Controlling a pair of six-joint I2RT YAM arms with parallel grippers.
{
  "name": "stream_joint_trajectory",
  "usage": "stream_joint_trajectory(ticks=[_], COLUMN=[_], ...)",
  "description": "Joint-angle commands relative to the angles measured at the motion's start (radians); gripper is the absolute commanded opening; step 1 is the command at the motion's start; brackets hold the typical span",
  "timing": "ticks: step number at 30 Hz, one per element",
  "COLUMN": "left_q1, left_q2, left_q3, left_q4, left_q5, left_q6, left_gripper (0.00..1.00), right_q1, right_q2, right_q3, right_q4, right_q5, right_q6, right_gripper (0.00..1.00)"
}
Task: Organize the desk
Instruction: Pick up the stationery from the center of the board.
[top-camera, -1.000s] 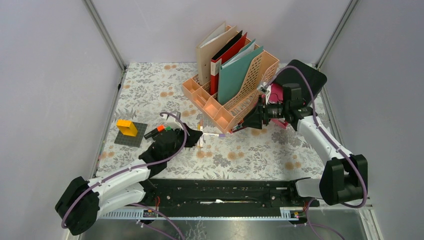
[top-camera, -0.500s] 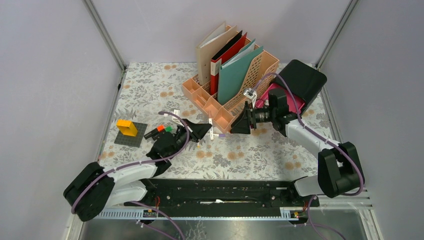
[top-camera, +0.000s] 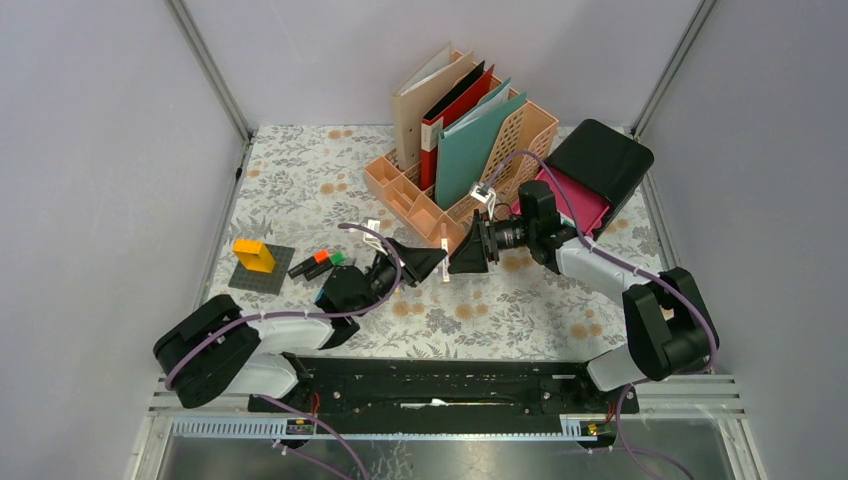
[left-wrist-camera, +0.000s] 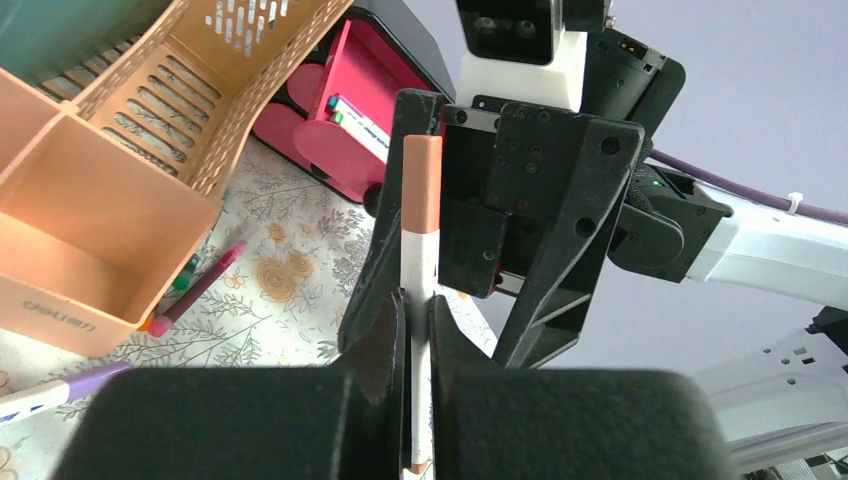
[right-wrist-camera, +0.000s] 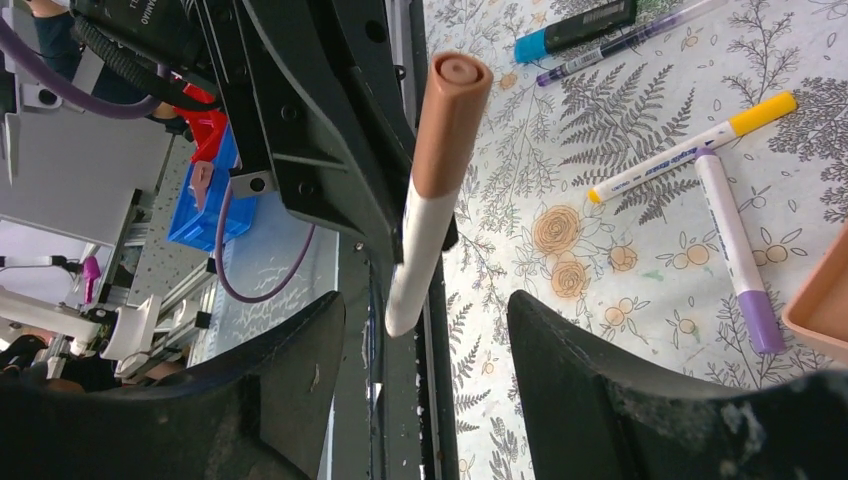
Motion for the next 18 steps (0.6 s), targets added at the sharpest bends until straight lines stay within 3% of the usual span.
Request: stream_joint_trajectory(ticks=[1,11,15,18], left_q1=[-0.019,-0.035,-0.036,-0.036], left_q2=[0.044,0.081,0.079,0.074], left_q3=[0.053,0.067,0.062,0.056], left_q4=[0.128,0.16,0.162,0.163], left_q5=[-0.027,-0.044,-0.039,-0.039], left_q6=[-0.008,-0.006,-0.005,-0.006], left_gripper=[0.0,0.0,0.0,0.0], right_q1=[0.023,0.042,0.046,0.049], right_q2=[0.013,0.018,0.02,0.025], right_q3=[0.011,0.015,0.025,0.038], right_q4=[0.045,0.04,0.018,-0.011], right_q5=[0.001,0.01,0.012,0.011], right_q6=[0.015,0.017,-0.004,-0.027], right_gripper=[0.67,0.56,0.44,0.29])
